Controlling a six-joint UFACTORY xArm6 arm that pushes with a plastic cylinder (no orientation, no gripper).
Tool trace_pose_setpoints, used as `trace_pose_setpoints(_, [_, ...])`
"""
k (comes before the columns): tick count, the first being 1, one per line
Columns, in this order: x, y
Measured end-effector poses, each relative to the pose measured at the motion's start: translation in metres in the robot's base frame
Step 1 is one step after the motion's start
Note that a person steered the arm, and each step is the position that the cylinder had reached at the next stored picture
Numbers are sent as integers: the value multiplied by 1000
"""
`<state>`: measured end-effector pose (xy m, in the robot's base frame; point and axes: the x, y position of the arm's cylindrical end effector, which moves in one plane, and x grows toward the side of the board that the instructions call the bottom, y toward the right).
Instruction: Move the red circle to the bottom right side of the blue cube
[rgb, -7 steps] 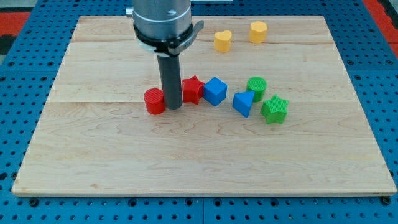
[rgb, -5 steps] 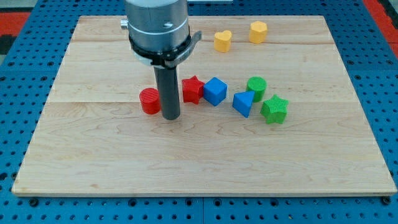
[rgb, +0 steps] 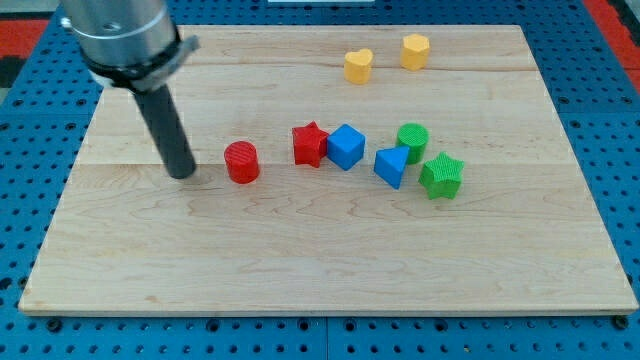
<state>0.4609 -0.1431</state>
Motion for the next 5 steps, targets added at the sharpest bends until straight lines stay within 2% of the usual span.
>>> trace_pose_setpoints(1, [3,4])
trace_pose_setpoints(2, [-22,-4])
trace_pose_setpoints(4, [-2,97])
trace_pose_setpoints(5, [4,108])
